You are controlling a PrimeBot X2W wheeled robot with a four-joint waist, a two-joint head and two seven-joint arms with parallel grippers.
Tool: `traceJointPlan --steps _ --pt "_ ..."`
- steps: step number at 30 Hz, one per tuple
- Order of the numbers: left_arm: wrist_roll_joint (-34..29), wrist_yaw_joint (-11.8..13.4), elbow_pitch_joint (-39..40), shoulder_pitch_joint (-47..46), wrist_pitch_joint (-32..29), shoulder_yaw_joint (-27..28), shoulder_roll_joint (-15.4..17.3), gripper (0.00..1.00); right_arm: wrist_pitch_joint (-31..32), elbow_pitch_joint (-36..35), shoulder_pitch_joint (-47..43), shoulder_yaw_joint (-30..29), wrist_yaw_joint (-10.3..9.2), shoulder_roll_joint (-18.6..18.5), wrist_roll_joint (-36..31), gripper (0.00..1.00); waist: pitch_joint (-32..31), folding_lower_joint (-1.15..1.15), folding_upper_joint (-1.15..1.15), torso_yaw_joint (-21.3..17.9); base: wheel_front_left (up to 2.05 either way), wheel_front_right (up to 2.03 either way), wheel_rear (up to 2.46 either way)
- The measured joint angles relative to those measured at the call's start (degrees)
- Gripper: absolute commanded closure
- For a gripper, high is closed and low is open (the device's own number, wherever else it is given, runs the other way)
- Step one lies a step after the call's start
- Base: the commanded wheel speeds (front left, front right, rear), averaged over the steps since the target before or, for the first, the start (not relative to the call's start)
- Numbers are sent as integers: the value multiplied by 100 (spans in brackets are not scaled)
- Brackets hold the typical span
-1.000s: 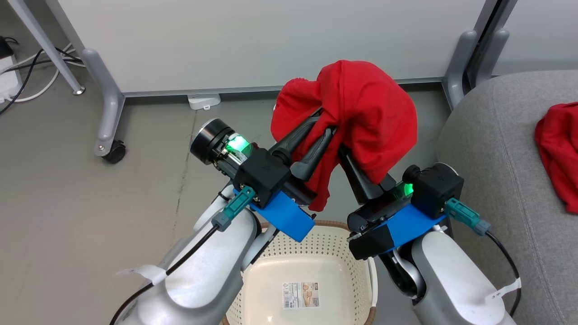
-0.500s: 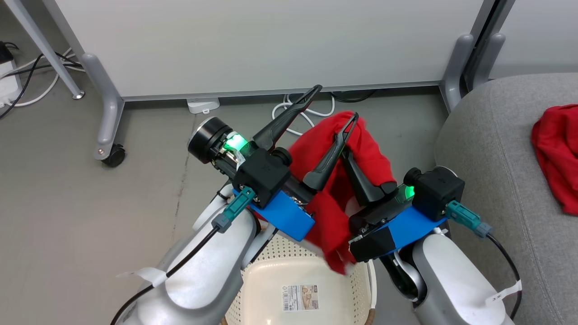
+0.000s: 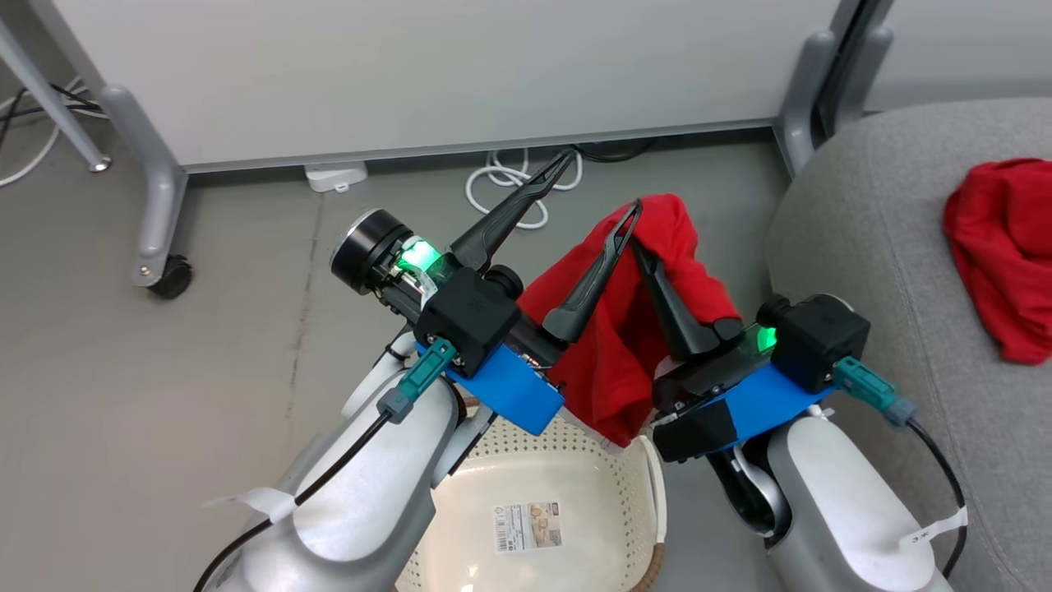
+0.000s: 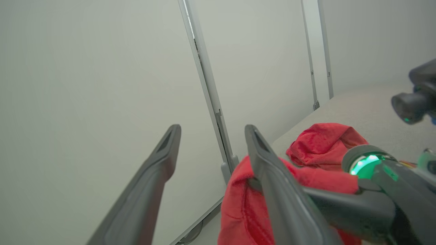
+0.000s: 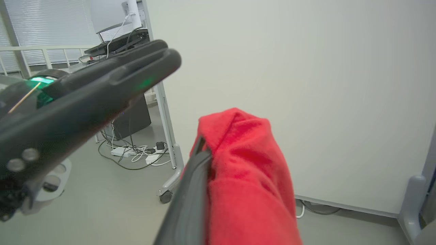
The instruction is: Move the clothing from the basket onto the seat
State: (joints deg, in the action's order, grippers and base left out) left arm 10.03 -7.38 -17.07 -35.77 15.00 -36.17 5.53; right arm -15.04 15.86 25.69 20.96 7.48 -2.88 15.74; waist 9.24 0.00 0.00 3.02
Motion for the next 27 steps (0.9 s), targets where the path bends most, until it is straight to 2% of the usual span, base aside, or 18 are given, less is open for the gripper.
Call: traceJointPlan --steps 6,13,22,27 --pt "-27 0 -4 -49 1 -40 42 0 0 -148 23 -320 0 0 -144 100 212 0 0 -361 0 0 0" --pt "-65 -1 -78 -266 1 -209 110 0 0 -453 54 -750 0 -1 -268 100 551 0 0 -967 0 0 0" --pt "1 -2 -283 -556 7 -700 216 0 0 -746 -79 -1279 0 -4 -348 100 979 0 0 -1828 0 0 0" --pt "94 -3 -375 -609 7 -955 237 0 0 -840 -252 -1524 0 -4 -381 100 1139 0 0 -2171 0 0 0"
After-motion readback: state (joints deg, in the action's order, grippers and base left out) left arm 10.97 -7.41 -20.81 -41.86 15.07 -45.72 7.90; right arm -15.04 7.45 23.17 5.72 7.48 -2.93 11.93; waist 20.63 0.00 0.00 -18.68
